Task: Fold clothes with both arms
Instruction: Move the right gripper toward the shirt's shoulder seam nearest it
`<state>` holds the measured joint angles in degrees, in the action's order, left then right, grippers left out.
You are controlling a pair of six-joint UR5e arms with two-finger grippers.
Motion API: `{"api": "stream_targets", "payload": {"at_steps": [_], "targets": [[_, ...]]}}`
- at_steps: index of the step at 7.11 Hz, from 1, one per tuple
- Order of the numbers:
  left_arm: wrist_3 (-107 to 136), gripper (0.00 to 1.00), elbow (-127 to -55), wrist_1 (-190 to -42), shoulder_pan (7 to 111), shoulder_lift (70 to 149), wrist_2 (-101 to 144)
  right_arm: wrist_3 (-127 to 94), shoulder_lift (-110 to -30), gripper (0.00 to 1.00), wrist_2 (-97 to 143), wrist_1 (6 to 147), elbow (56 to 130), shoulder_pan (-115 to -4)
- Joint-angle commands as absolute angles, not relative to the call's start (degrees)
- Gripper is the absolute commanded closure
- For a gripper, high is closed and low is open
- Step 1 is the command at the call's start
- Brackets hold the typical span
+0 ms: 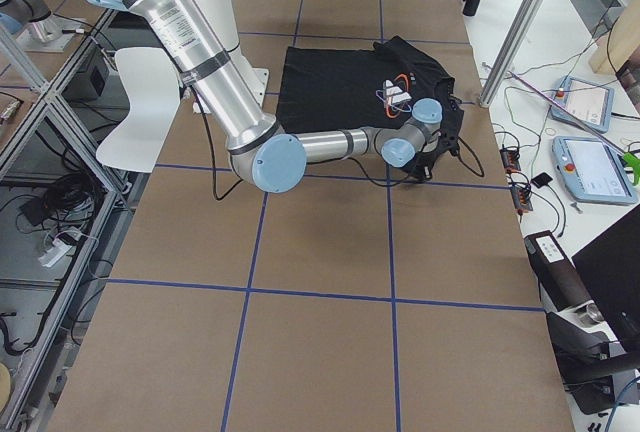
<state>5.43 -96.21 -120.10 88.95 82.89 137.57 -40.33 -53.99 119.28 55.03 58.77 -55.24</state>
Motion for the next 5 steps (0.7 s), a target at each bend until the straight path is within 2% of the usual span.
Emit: {"api": "stream_targets", "payload": {"at_steps": [1,3,5], "targets": [[5.36,0.01,-96.07,-120.06,88.86,82.88,137.55,-45.58,-52.39,1.0,119.79,55.11,59.24,-55.37],[5.36,0.01,-95.98,-120.06,88.95,82.88,137.55,-53.64,-50.99,1.0,122.34,55.28,63.88,-55.2],[5.36,0.01,-96.06,-120.06,88.86,82.88,137.55,-61.4,-46.34,1.0,122.26,55.28,64.16,-52.4]]}}
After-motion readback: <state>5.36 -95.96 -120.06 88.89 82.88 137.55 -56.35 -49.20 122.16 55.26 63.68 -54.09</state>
